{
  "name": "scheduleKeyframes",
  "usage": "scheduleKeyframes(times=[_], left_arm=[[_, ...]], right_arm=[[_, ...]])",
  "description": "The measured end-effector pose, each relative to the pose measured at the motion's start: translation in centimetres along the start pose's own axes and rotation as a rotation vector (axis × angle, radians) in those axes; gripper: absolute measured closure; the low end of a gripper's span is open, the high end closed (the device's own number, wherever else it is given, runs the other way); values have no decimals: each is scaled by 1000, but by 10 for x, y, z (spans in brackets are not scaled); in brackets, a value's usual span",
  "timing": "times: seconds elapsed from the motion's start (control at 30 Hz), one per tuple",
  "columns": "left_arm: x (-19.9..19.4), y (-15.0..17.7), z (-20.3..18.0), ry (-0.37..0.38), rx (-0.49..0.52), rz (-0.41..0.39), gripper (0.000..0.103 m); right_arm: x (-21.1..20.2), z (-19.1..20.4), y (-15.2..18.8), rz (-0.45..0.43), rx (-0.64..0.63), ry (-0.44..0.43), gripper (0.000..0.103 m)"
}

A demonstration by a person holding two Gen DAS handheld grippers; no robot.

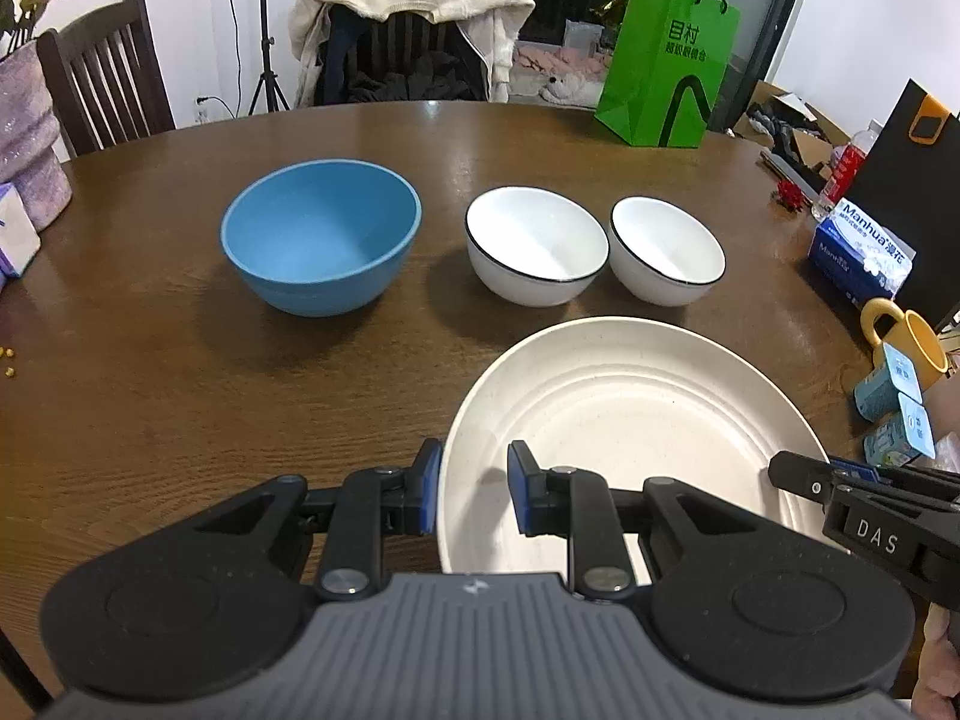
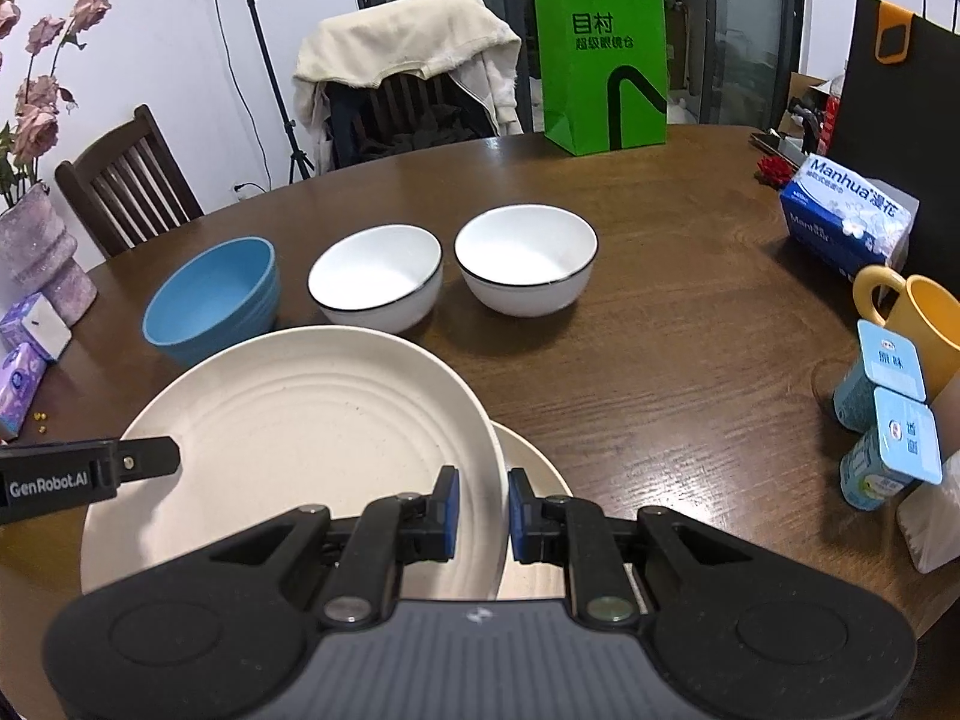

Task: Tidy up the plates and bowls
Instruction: 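Lower the held plate with both grippers onto the stacked cream plates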

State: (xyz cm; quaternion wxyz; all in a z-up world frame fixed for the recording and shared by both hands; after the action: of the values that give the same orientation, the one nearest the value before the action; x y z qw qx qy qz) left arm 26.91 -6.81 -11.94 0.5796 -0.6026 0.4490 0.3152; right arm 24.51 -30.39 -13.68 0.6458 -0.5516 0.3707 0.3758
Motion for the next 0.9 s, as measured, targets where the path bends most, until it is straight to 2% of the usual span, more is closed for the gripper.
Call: scheduleKeyframes(times=[0.9], left_arm=[[39, 7, -20, 2, 54, 61, 80]], right_arm=[[23, -20, 18, 26, -27, 79, 87]])
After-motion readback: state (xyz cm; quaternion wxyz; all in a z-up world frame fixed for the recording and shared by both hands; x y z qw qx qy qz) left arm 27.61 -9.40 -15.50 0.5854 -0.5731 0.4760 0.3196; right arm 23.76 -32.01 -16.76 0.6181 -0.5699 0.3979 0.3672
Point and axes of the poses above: each gripper's, at about its wrist camera, not at the fingertips, and x roughly the way its jaws point, z to its left, y to its underside, the point moved 2 cm from there along x, roughly the way its jaws point, and after that the axes turned 11 degrees about z, right-handed, at the moved point
